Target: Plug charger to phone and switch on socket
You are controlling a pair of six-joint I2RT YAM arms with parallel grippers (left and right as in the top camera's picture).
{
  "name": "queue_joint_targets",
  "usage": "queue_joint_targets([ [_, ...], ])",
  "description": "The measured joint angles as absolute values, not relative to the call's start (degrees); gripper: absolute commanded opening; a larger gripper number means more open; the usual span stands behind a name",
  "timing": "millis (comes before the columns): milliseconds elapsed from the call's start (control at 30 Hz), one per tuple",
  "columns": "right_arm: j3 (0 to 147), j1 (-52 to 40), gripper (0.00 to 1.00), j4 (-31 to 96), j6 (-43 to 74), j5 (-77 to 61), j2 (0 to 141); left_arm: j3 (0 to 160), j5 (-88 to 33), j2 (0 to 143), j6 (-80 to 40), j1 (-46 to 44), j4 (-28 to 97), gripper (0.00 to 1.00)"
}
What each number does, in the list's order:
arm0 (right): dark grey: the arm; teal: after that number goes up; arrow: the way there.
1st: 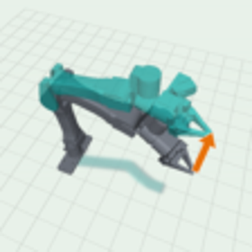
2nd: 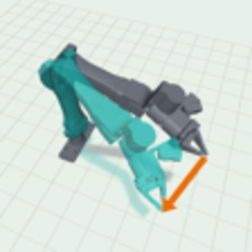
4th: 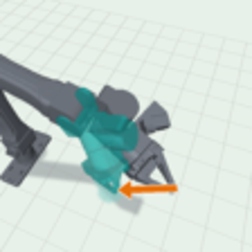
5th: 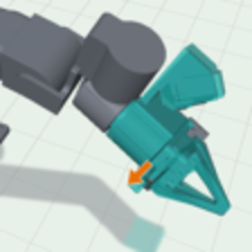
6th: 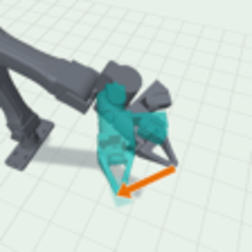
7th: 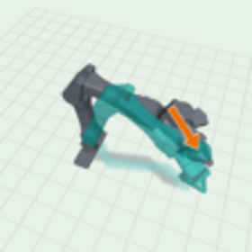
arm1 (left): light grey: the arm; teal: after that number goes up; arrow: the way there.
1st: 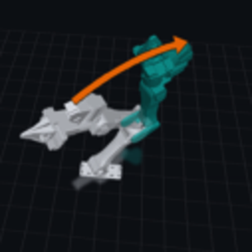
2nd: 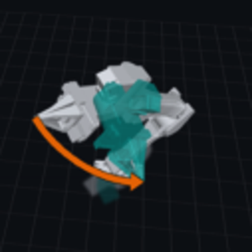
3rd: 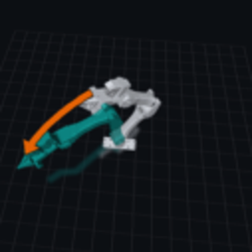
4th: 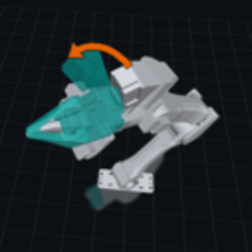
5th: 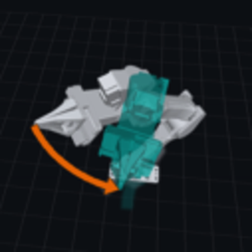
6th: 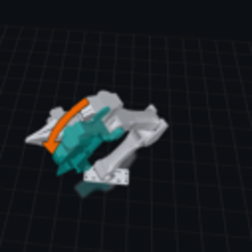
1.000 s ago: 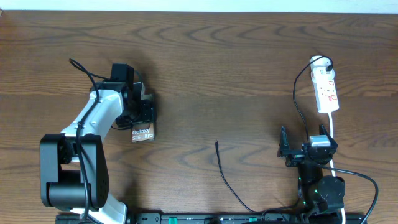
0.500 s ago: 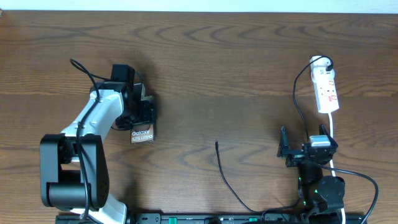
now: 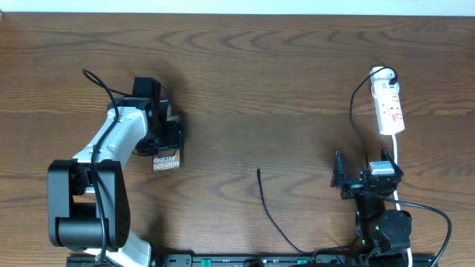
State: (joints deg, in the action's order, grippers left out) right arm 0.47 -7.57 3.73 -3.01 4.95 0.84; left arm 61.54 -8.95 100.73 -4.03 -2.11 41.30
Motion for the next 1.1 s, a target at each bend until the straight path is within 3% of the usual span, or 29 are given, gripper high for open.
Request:
queue_joint_targets([
  [1100, 0.47, -7.57, 0.99, 3.73, -3.01, 4.95, 0.84, 60.36, -8.62, 100.73, -4.03, -2.11, 39.79, 0.07],
])
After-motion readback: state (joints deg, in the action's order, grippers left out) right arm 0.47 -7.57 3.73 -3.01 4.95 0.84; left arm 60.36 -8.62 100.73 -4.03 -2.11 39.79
